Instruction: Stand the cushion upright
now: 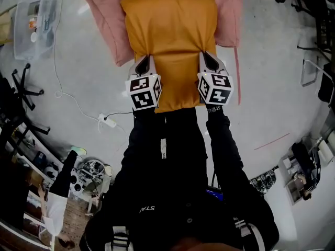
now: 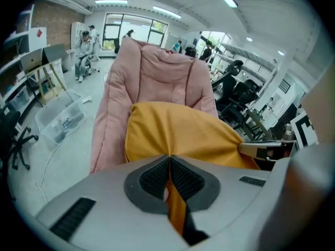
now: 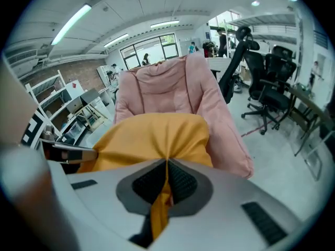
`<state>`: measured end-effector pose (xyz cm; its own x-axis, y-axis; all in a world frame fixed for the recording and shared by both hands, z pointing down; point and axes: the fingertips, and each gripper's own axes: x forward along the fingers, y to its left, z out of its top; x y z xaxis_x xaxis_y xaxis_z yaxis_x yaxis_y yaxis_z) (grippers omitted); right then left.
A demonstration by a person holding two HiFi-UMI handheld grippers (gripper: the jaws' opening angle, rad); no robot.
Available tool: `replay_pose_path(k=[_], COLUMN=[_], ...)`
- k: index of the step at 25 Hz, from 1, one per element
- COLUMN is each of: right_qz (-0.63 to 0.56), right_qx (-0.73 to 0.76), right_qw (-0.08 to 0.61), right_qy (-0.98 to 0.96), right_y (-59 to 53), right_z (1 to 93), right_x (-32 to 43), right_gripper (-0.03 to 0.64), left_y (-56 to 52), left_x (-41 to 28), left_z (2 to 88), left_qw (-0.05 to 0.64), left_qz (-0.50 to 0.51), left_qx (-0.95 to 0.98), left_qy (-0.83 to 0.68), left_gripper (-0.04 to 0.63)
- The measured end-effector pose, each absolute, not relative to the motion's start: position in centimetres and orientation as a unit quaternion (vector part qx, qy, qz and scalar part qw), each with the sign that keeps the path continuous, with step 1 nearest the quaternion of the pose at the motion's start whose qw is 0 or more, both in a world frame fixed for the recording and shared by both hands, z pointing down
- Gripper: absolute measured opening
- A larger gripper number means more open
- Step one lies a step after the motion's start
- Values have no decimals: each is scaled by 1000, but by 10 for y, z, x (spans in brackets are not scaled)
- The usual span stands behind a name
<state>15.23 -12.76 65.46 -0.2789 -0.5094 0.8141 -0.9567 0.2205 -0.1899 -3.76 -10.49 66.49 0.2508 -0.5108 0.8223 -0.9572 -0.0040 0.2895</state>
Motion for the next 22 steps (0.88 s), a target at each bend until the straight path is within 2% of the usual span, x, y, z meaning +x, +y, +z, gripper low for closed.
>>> replay_pose_path(k=[12, 22], right_qz=[253, 196], right_qx=[551, 564], right_qw=[242, 208], right_qy=[-758, -775], right_y=[-265, -376], right_z=[546, 508], right_x=[130, 103], right_gripper=[20, 20], left_y=[-242, -348], left_x=[-61, -88], left_z=[559, 519], left_qw=[352, 284], left_qz=[173, 130], left_qx=[696, 706], left_qy=[-602, -635], left_gripper=[8, 8])
